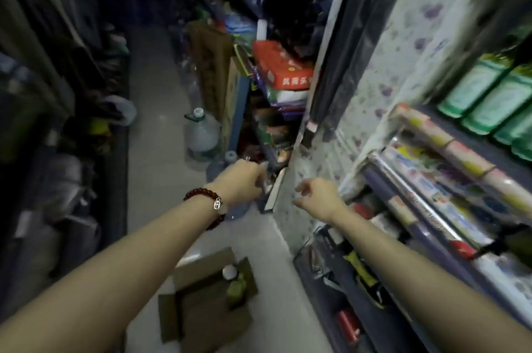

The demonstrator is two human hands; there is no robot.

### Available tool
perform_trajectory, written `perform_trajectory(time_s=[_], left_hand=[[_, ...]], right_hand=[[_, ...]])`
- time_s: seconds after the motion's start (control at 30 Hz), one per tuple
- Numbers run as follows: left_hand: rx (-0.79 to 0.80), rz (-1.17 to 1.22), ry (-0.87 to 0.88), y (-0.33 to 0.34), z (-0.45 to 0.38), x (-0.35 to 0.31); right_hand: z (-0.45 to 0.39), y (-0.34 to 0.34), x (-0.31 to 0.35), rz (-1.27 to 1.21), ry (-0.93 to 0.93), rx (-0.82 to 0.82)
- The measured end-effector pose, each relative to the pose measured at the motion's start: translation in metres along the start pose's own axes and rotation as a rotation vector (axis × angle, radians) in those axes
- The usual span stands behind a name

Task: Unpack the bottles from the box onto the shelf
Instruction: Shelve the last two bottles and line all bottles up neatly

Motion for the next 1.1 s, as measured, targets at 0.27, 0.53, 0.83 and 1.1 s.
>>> perform_trajectory(time_s=[0.27,0.53,0.83,1.1], left_hand=[[0.226,0.087,-0.151,0.176,-0.024,0.123],[0.345,0.142,-0.229,0.388,-0.05,0.187],[0.468,0.136,-0.213,0.624,-0.075,0.225],[0.363,0.14,-0.208,0.712,-0.103,0.227]], right_hand=[[-0.079,0.184,-0.059,-0.018,0.122,0.237],[-0.128,0.351,-0.171,-0.01,0.146,0.353],[-0.165,0.53,-0.304,-0.014,0.168,0.445],[-0.184,0.598,-0.345,-0.094,0.158,0.288]])
Point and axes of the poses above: each hand's wrist, its own z-axis away from the middle knuckle, its own y-axis out of the palm, x = y × z, the point moved 7 cm from there along -z, towards the middle knuckle, and after that the axes turned 10 degrees about -z, right-handed, at the moved point
